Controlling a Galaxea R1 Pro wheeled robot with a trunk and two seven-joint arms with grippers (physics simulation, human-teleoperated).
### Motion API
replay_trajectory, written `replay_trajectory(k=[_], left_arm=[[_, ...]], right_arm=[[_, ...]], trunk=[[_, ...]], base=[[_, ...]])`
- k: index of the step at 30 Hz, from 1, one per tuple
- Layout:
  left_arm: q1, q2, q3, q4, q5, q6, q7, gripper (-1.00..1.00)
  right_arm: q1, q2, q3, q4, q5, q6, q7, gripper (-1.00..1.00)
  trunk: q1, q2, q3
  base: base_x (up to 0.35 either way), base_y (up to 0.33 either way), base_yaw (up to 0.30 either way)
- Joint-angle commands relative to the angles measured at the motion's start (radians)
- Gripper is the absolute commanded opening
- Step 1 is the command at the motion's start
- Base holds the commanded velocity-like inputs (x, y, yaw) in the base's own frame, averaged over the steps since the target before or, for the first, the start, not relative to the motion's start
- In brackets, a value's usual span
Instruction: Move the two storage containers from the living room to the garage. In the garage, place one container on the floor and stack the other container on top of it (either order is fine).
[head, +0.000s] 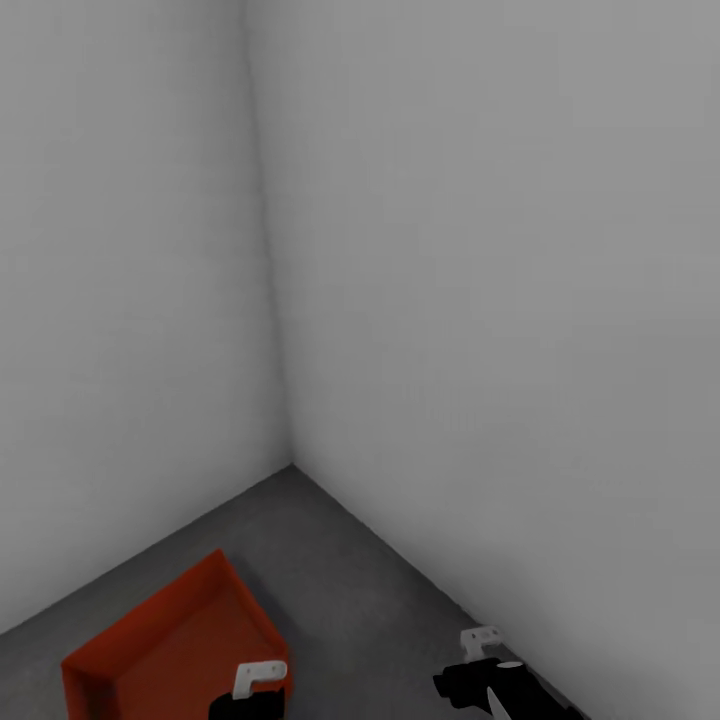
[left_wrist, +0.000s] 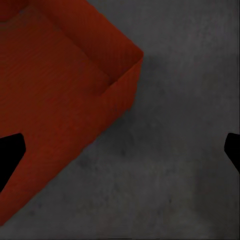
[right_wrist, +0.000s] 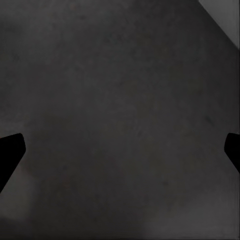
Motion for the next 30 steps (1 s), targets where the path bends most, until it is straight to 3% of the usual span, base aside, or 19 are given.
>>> replay_trajectory(k=[1, 25, 30], left_arm=[[0.003, 0.000, -0.002, 0.000, 0.004, -0.004, 0.003, 1.00], [0.014, 0.001, 0.000, 0.000, 0.007, -0.022, 0.003, 1.00], [0.015, 0.000, -0.001, 0.000, 0.003, -0.022, 0.003, 1.00]], right_arm=[[0.000, 0.000, 0.002, -0.002, 0.003, 0.005, 0.002, 1.00], [0.000, 0.000, 0.003, -0.002, 0.003, 0.005, 0.002, 1.00], [0.000, 0.000, 0.003, -0.002, 0.003, 0.005, 0.002, 1.00]], trunk=[[-0.004, 0.007, 0.002], [-0.096, 0.175, 0.077], [-0.096, 0.175, 0.077]], base=[[-0.019, 0.000, -0.249], [-0.002, 0.000, -0.243], [0.000, 0.000, -0.242]])
